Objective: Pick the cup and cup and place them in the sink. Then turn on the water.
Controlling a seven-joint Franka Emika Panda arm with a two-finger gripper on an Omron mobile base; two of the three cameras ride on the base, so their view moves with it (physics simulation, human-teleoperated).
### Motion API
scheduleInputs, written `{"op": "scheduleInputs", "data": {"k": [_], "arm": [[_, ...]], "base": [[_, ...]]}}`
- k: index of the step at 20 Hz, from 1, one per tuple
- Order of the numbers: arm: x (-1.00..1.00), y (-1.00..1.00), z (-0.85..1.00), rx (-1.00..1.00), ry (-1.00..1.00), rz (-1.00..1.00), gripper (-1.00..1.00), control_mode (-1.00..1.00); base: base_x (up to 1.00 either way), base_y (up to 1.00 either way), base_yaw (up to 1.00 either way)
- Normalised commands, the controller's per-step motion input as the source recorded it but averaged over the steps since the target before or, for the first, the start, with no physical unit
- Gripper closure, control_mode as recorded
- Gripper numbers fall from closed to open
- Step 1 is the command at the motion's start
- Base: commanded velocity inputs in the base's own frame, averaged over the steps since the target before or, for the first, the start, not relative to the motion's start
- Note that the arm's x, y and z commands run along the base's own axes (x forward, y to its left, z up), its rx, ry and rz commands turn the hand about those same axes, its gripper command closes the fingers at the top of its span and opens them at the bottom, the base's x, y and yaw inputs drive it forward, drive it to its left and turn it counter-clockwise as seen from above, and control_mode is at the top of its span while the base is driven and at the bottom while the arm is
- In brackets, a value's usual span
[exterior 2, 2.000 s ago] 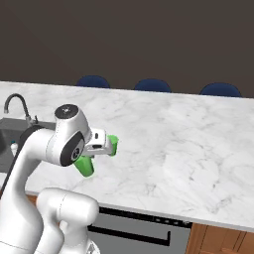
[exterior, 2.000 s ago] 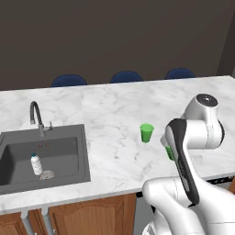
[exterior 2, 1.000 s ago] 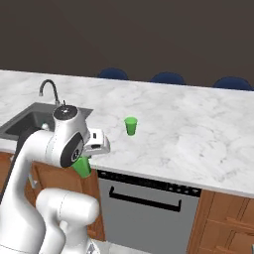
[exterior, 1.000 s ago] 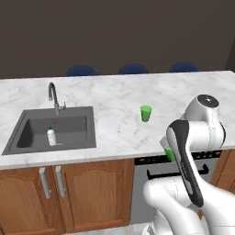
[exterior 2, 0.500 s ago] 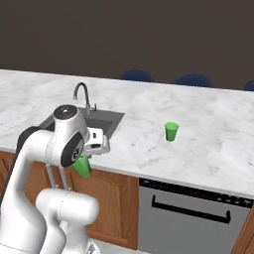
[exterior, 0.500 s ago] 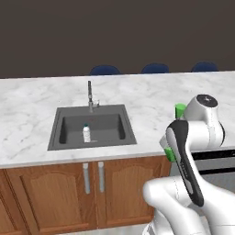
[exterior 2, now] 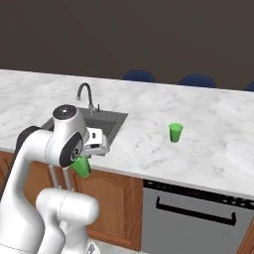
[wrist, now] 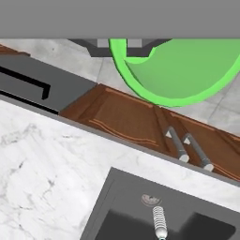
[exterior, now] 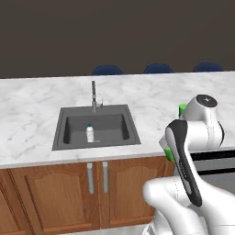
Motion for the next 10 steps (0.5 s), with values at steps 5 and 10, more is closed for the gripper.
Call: {"op": "scheduleInputs", "data": {"k": [5, 10], "arm": [[0.00, 0.00, 0.00, 0.00, 0.00, 0.00, 1.00, 1.00], [0.00, 0.00, 0.00, 0.00, 0.00, 0.00, 1.00, 1.00]], "base": [[0.50, 0.03, 0.00], [0.72, 0.22, 0.00]]}}
